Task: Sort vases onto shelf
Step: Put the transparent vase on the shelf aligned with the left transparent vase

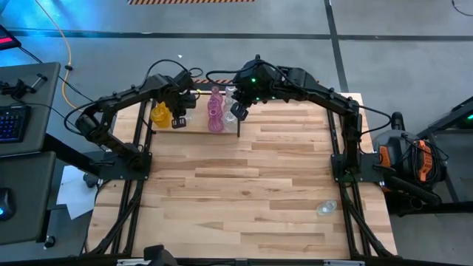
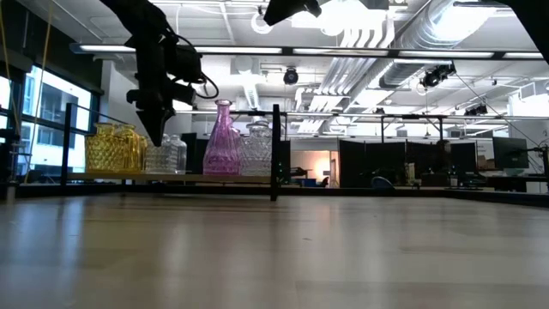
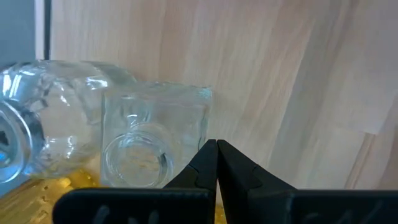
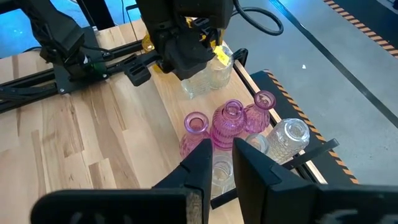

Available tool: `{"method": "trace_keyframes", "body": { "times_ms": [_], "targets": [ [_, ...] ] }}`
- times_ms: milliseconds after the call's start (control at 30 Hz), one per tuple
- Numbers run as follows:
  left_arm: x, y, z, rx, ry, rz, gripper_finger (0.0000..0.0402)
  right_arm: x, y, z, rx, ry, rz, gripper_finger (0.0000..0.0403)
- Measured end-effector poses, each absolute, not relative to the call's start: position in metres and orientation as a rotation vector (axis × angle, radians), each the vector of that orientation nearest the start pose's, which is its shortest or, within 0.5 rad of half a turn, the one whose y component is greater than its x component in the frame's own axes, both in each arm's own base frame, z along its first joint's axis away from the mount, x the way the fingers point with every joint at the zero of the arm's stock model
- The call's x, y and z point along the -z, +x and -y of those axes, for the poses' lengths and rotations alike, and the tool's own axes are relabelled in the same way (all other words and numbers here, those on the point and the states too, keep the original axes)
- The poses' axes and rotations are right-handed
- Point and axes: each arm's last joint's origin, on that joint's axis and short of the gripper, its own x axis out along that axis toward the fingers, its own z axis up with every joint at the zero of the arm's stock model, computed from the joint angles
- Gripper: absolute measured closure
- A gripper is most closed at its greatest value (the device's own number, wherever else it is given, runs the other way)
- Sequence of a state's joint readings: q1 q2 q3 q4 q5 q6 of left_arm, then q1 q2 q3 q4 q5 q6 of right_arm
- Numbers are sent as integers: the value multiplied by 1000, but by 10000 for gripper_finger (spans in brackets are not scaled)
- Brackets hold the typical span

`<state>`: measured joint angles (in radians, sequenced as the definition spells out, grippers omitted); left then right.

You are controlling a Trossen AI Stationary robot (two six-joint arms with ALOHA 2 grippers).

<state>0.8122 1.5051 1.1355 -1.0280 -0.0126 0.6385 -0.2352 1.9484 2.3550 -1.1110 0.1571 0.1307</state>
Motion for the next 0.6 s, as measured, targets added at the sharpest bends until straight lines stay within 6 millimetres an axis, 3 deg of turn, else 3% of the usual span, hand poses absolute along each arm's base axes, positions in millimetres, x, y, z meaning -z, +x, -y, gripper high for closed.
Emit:
{"method": "trace_keyframes", "body": {
  "times_ms": [600],
  "targets": [
    [-240,186,-199,-252,-36,-1424,401,-438,380,95,407,159,-690,359]
  ]
}}
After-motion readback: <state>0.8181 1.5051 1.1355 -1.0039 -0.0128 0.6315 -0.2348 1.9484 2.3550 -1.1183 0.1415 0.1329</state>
